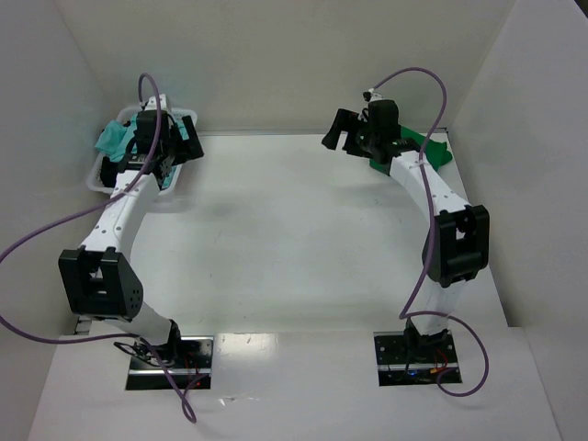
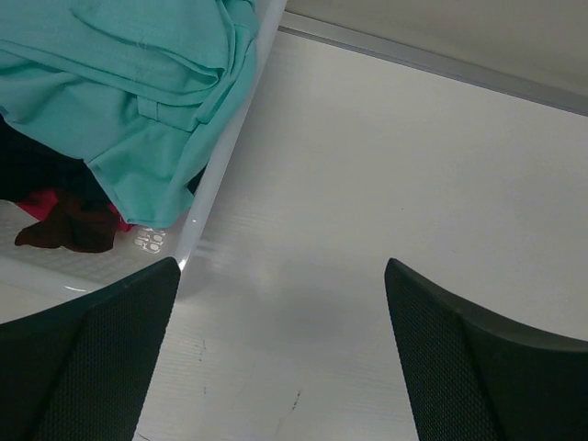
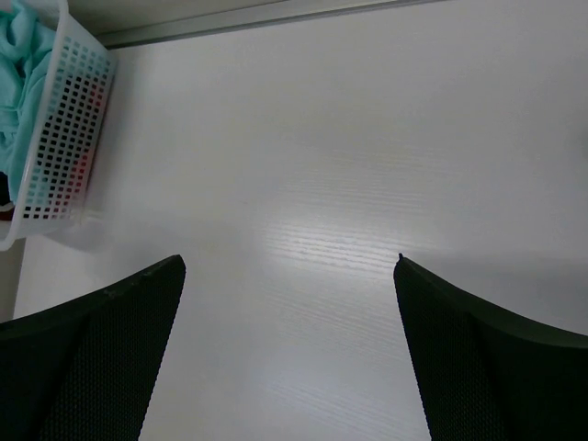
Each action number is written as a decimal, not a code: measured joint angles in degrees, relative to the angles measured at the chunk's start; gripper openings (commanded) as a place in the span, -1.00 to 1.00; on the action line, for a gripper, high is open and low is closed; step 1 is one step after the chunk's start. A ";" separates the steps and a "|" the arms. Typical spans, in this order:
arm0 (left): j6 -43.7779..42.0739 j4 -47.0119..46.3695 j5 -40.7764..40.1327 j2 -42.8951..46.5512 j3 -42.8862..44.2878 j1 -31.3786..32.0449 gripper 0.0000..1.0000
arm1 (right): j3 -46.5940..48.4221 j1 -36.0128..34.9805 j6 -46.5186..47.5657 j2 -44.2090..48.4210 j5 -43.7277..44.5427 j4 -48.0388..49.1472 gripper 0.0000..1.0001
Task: Fold and stack the t-shirts
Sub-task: Grab crumpled tshirt from bin with the left arm
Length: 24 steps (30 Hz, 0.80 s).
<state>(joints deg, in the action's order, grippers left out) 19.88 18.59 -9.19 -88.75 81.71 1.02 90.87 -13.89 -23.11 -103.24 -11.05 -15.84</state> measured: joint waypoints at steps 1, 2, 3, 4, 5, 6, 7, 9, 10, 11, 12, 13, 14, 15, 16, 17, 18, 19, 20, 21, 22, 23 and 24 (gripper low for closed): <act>-0.04 0.22 -0.37 -0.15 0.42 0.02 1.00 | 0.09 0.00 0.00 -0.13 -0.04 -0.02 1.00; -0.04 0.24 -0.72 -0.28 0.70 0.00 1.00 | 0.20 0.00 -0.11 -0.42 -0.15 0.00 1.00; -0.26 0.26 -1.38 -0.37 0.96 0.02 1.00 | 0.20 0.00 -0.20 -0.55 -0.17 -0.04 1.00; -0.39 0.28 -1.70 -0.37 1.07 -0.04 1.00 | 0.20 0.00 -0.35 -0.63 -0.11 -0.04 1.00; -0.44 0.28 -1.77 -0.37 1.09 -0.07 1.00 | 0.20 0.00 -0.63 -0.70 -0.04 -0.04 1.00; -0.48 0.26 -2.16 -0.39 1.14 -0.13 1.00 | 0.20 0.00 -0.94 -0.70 0.07 -0.04 1.00; -0.44 0.24 -3.06 -1.51 2.10 -0.59 1.00 | 0.20 0.00 -1.36 -0.72 0.13 -0.04 1.00; 0.61 1.68 -2.80 -3.91 4.83 -2.05 1.00 | 0.31 0.00 -1.53 -0.76 0.15 -0.04 1.00; 1.86 1.92 -1.70 -5.97 7.41 -3.52 1.00 | 0.55 0.00 -1.53 -0.92 0.22 -0.04 1.00; 3.26 1.60 -0.66 -8.57 10.38 -5.66 1.00 | 0.94 0.00 -1.73 -1.20 0.33 0.04 1.00; 4.68 1.03 0.13 -10.80 12.68 -7.76 1.00 | 1.09 0.00 -1.81 -1.29 0.31 0.11 1.00; 6.05 0.00 0.66 -13.35 15.17 -10.43 1.00 | 1.09 0.00 -1.95 -1.31 0.31 0.15 1.00; 6.49 -0.17 0.76 -14.34 16.06 -11.37 1.00 | 1.18 0.00 -2.01 -1.38 0.28 0.11 1.00; 7.48 0.20 0.68 -16.57 18.32 -13.49 1.00 | 1.51 0.00 -2.21 -1.57 0.28 0.13 1.00; 7.78 0.28 0.50 -18.08 19.71 -14.36 1.00 | 1.79 0.00 -2.40 -1.68 0.28 0.13 1.00; 8.07 1.38 0.22 -21.18 23.80 -15.54 1.00 | 2.14 0.00 -2.60 -1.90 0.28 0.15 1.00; 8.59 1.18 -0.31 -24.17 27.43 -16.06 1.00 | 2.40 0.00 -2.82 -2.01 0.28 0.22 1.00; 8.74 1.22 -0.66 -26.38 29.59 -16.20 1.00 | 2.45 0.00 -2.95 -2.03 0.31 0.22 1.00; 8.81 1.36 -0.76 -28.37 31.47 -16.20 1.00 | 2.45 0.00 -3.06 -2.03 0.33 0.22 1.00; 8.81 1.38 -0.83 -28.83 31.85 -16.20 1.00 | 2.45 0.00 -3.23 -2.03 0.37 0.28 1.00; 8.87 1.33 -0.46 -30.27 32.74 -16.41 1.00 | 2.45 0.00 -3.54 -2.03 0.52 0.26 1.00; 8.90 1.05 0.15 -31.41 33.38 -16.48 1.00 | 2.45 0.00 -3.85 -2.05 0.72 0.26 1.00; 9.03 0.76 0.85 -32.74 33.88 -16.74 1.00 | 2.45 0.00 -4.20 -2.05 0.81 0.26 1.00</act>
<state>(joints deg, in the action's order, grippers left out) 28.91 19.35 -8.34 -121.49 115.59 -15.73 93.32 -13.89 -27.31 -105.30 -10.24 -15.57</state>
